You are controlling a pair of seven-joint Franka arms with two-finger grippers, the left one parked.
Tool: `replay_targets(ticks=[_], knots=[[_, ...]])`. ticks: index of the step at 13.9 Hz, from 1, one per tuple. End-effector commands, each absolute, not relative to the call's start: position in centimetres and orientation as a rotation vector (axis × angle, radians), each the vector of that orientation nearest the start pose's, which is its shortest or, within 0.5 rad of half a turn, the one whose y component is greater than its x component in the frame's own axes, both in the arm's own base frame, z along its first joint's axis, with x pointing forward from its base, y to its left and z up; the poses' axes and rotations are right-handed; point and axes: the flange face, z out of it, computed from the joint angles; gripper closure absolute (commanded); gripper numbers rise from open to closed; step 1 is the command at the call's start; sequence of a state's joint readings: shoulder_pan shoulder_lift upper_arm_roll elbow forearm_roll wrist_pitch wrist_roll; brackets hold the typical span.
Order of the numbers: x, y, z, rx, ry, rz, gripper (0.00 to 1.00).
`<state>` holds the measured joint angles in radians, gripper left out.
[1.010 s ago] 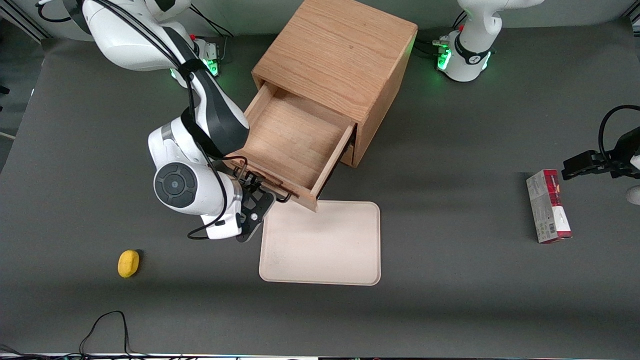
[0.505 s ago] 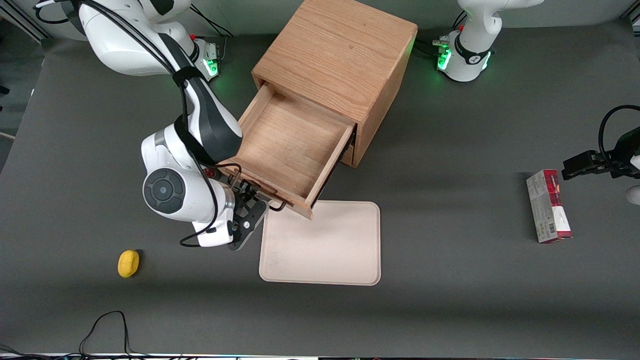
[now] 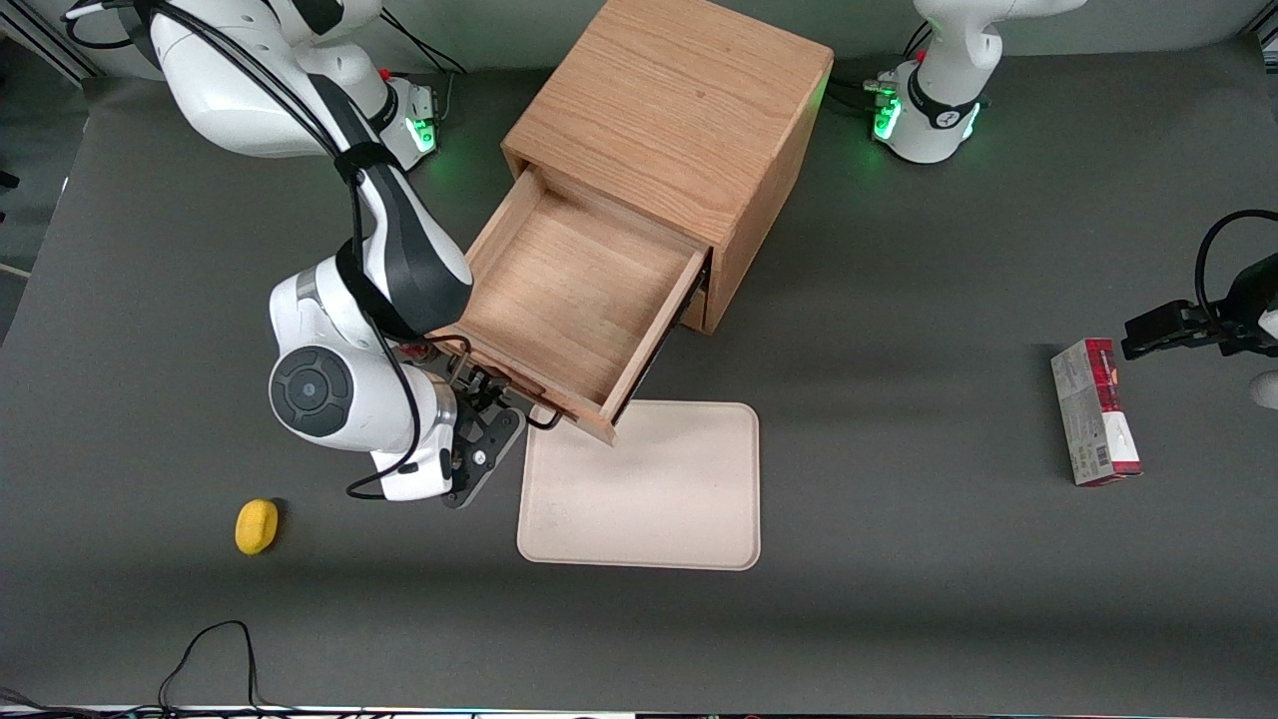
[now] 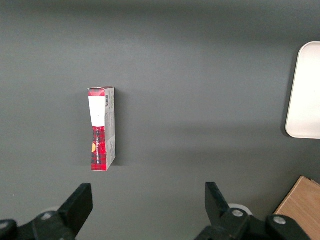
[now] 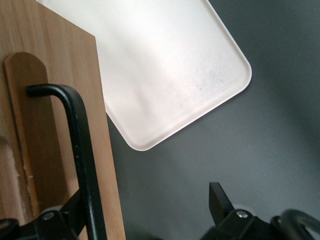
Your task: Open upper drawer
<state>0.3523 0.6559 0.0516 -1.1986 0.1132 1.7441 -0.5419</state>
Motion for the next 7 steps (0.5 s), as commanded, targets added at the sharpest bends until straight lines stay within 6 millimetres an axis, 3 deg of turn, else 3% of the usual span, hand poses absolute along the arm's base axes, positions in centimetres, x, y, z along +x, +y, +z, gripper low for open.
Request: replay_targets(ticks=[1,7], knots=[[68.0,27.8,40.8,-2.687,-1.343,0.082,0.0],[68.3,26.7,42.6,-2.697,-1.33,0.062,0.0]])
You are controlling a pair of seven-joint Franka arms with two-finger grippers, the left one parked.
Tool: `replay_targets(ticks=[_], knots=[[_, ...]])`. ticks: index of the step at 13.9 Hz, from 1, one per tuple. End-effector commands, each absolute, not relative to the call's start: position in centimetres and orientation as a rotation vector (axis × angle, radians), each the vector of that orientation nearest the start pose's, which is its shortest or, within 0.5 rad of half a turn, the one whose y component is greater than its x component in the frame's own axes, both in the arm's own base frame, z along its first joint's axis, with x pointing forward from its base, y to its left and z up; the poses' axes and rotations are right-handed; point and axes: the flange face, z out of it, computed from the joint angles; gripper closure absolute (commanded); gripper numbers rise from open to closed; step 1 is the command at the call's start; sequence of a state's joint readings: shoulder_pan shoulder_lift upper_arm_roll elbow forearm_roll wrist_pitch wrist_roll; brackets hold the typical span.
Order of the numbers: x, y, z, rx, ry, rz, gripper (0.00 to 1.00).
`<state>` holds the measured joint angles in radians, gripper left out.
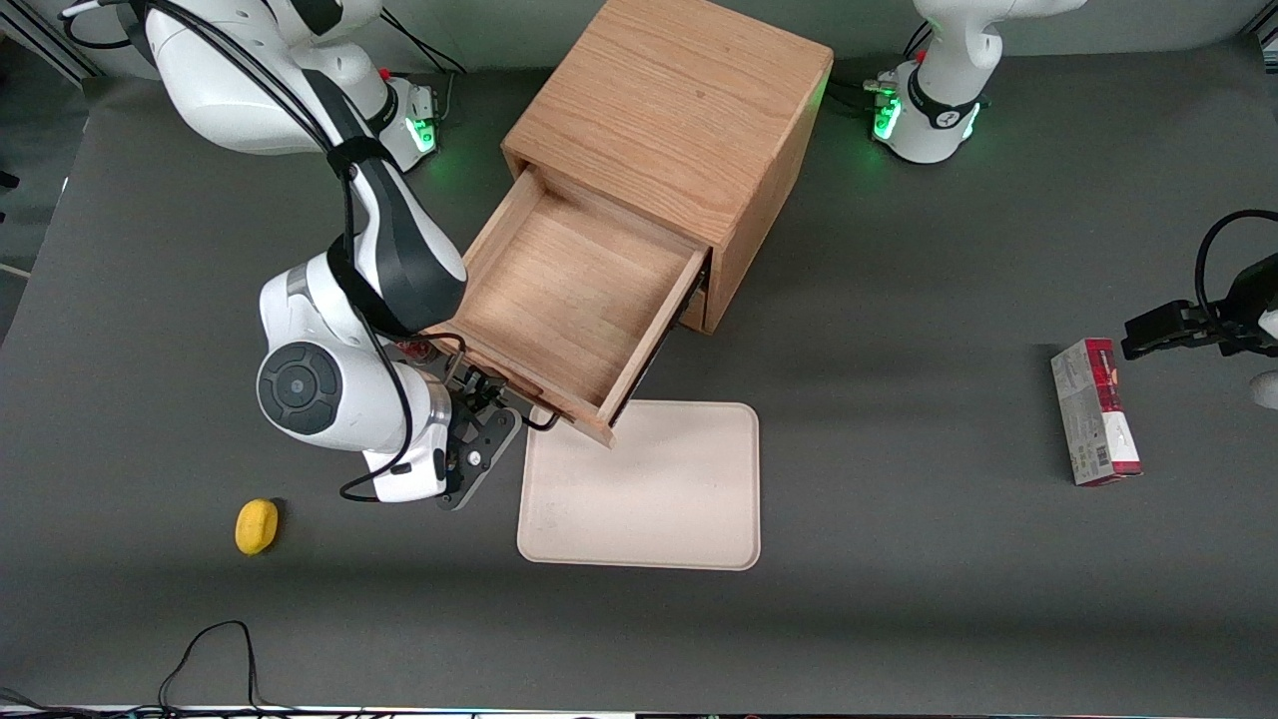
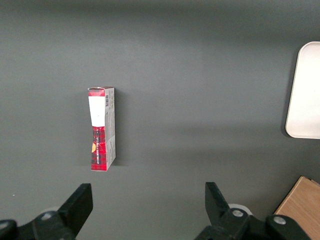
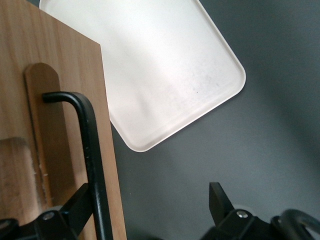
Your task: Open upper drawer
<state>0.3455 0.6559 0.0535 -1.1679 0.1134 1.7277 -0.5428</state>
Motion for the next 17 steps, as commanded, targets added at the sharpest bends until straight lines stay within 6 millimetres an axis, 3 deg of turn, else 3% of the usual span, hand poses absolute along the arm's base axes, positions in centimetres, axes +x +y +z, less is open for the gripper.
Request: replay_targets(ticks=[1,4,7,10,15,17], knots=[[68.2,26.5,43.4,-2.699,-1.329,0.062,0.0],[68.0,25.2,45.7,-2.7,-1.313,0.113,0.0],[66.8,23.3,49.7,-2.713,-1.286,0.107,0.0],[64.1,18.4,52.1,-2.759,-1.193,0.217,0.0],[57.7,9.4,53.6,-2.969,-0.714,0.294,0.0],[55.1,6.5,53.1,-3.037,-0.374,0.288,0.0]])
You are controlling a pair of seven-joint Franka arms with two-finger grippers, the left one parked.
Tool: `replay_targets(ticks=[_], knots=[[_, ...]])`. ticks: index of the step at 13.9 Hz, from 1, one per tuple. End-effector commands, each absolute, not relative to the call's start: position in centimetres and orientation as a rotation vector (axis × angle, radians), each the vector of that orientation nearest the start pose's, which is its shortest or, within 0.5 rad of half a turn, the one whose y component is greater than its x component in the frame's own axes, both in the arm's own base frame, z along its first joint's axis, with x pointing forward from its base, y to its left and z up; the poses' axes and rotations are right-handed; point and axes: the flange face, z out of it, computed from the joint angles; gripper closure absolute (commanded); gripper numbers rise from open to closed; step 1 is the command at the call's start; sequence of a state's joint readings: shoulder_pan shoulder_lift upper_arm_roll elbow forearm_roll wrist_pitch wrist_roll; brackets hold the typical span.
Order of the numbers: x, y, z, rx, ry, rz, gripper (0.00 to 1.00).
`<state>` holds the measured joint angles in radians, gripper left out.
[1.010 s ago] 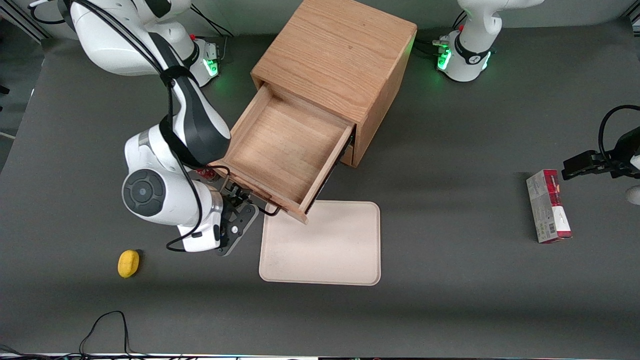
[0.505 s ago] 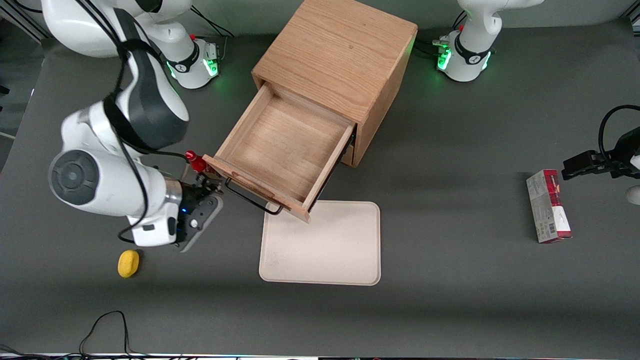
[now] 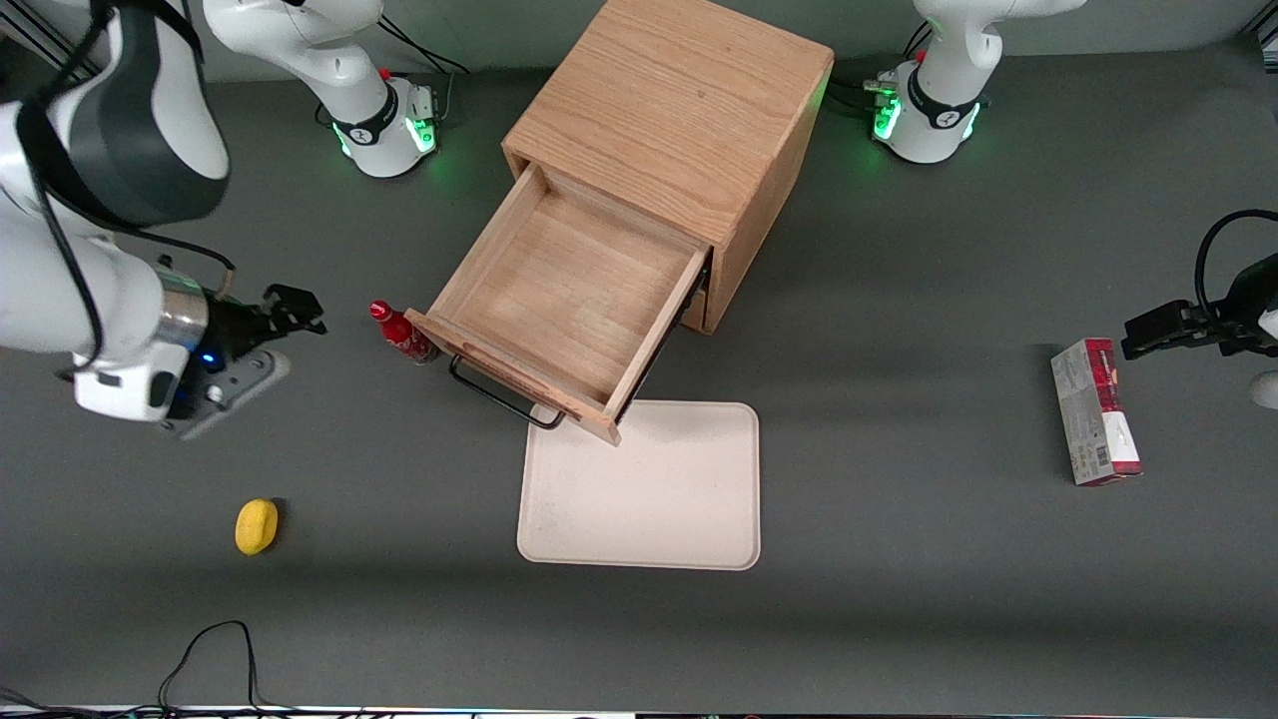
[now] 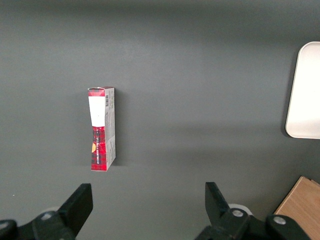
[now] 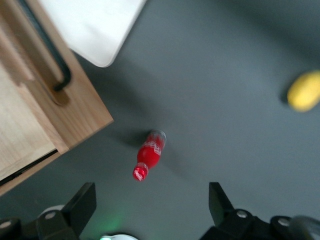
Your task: Open upper drawer
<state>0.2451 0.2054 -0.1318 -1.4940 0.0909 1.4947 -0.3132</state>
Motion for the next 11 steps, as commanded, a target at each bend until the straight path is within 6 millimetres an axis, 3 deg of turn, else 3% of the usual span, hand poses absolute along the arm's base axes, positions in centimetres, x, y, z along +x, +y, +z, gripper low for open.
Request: replay_targets(ticks=[1,3,5,11], knots=[[54.7,6.0,53.1,-3.045,-0.313,0.262,0.0],[54.6,5.6,52.7,-3.059,-0.26,0.254,0.01],[55.0,3.9,52.9,-3.065,-0.214,0.206,0.0],[54.3,4.0,54.9,-3.063,-0.211,0.137,0.0]])
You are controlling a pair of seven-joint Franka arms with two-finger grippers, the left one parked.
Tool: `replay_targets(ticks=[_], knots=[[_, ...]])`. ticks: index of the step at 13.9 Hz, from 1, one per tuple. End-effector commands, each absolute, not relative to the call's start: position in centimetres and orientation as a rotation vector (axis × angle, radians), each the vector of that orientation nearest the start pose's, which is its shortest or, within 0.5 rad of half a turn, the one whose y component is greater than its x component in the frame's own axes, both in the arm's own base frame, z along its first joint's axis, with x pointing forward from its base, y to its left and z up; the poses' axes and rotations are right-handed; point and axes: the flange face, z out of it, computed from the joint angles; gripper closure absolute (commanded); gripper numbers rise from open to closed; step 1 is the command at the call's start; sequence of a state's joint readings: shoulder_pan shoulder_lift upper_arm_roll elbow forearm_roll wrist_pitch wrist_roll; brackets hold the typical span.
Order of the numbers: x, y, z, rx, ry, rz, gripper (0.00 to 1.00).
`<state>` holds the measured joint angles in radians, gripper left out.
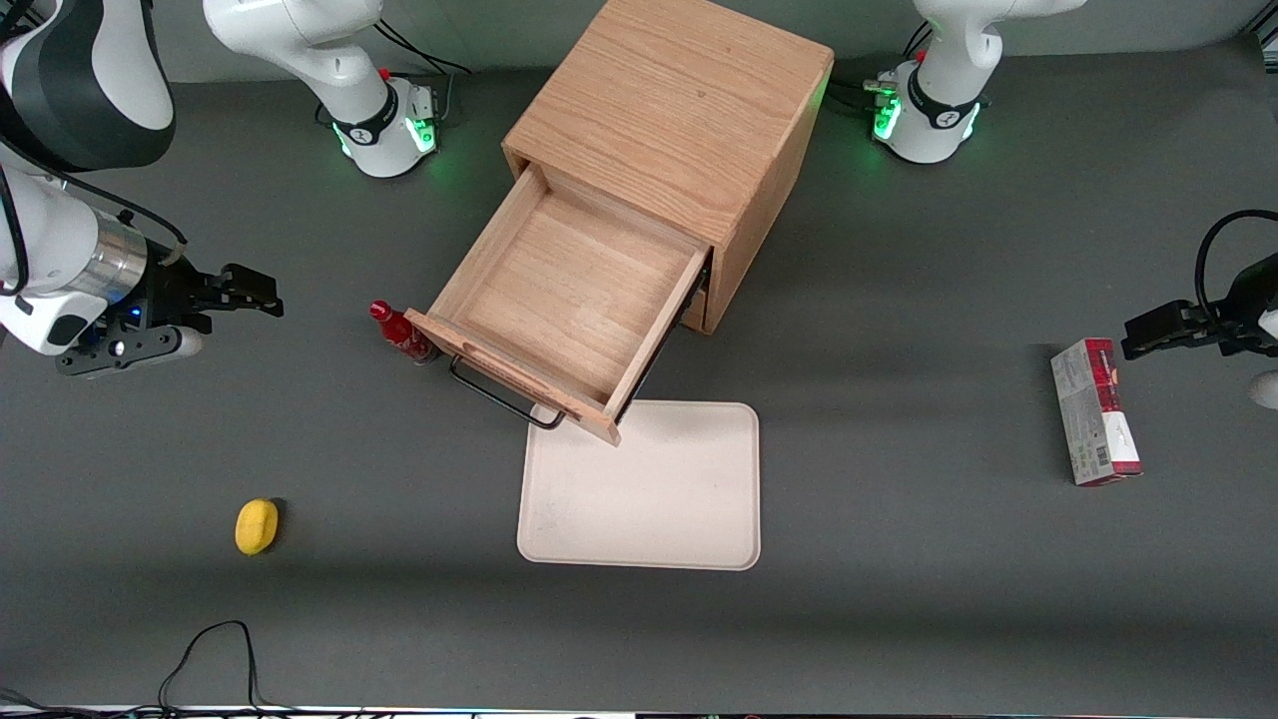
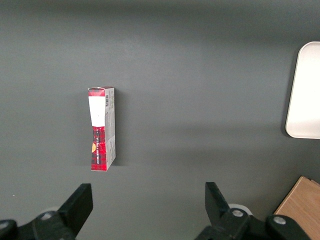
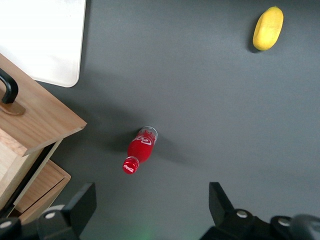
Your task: Open upper drawer
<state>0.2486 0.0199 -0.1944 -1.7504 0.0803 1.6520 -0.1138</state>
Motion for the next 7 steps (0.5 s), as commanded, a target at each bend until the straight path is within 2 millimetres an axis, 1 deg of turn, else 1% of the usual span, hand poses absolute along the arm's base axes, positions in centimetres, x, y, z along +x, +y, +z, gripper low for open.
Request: replay_targets(ticks=[1,2,3,4,5,6,7], knots=[[54.3,3.4,55.2,-3.063,-0.195,0.129,0.0],[54.1,2.9,55.5,-3.064,-0.179,0.128,0.0],[53.8,4.8,55.7,-3.068,-0.226,0.13,0.0],[53.9,4.7,55.9,-3.069,-0.219,0.125,0.0],[54.4,4.1,56.2,-3.062,-0.199,0.112,0.0],[54.8,4.4,57.0,-3.059,-0.204,0.085,0.0],[55.1,4.9,57.0,-3.057,-0.218,0.087,0.0]])
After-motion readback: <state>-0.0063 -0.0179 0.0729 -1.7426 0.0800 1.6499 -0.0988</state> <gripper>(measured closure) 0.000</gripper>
